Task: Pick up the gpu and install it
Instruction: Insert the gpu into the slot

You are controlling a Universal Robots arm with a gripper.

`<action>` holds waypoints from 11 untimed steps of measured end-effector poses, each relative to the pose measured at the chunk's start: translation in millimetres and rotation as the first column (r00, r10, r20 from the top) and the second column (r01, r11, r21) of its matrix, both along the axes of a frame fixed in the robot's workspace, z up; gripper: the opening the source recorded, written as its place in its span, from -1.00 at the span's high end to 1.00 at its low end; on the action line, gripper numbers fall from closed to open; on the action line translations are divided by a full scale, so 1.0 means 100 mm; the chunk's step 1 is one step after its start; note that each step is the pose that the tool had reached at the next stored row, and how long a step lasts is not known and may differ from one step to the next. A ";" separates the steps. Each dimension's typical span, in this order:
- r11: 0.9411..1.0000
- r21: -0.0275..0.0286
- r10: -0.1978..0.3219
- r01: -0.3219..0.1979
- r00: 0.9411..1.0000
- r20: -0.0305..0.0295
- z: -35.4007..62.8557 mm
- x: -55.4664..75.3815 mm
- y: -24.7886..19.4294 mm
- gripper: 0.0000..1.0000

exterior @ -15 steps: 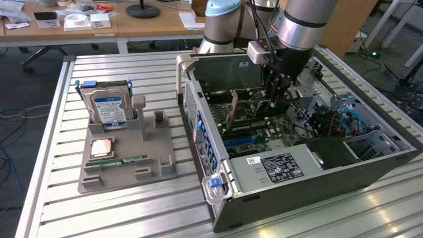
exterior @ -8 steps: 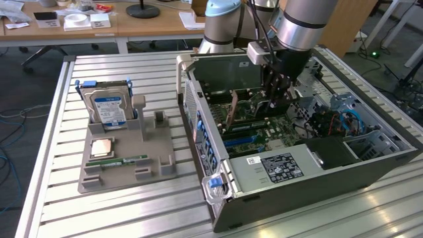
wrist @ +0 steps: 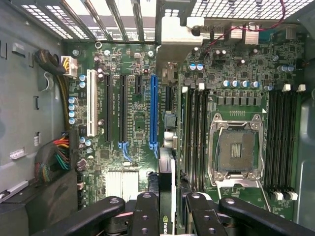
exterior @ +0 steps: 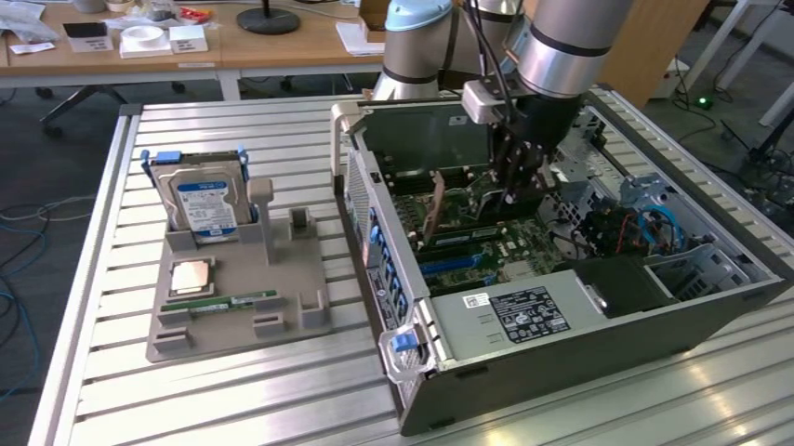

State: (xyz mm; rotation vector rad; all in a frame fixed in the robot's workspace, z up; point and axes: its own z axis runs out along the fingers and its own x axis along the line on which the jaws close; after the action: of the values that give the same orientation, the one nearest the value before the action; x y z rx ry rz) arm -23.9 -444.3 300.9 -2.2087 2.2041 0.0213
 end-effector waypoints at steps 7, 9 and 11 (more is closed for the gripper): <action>1.000 0.000 0.000 0.000 1.000 0.000 -0.004 -0.01 0.000 0.48; 1.000 0.000 0.000 0.000 1.000 0.000 -0.004 -0.01 0.000 0.48; 1.000 0.000 0.000 0.000 1.000 0.000 -0.004 -0.02 0.001 0.48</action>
State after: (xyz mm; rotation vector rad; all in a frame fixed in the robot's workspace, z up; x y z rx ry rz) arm -25.9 -444.2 300.5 -2.2085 2.2039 0.0215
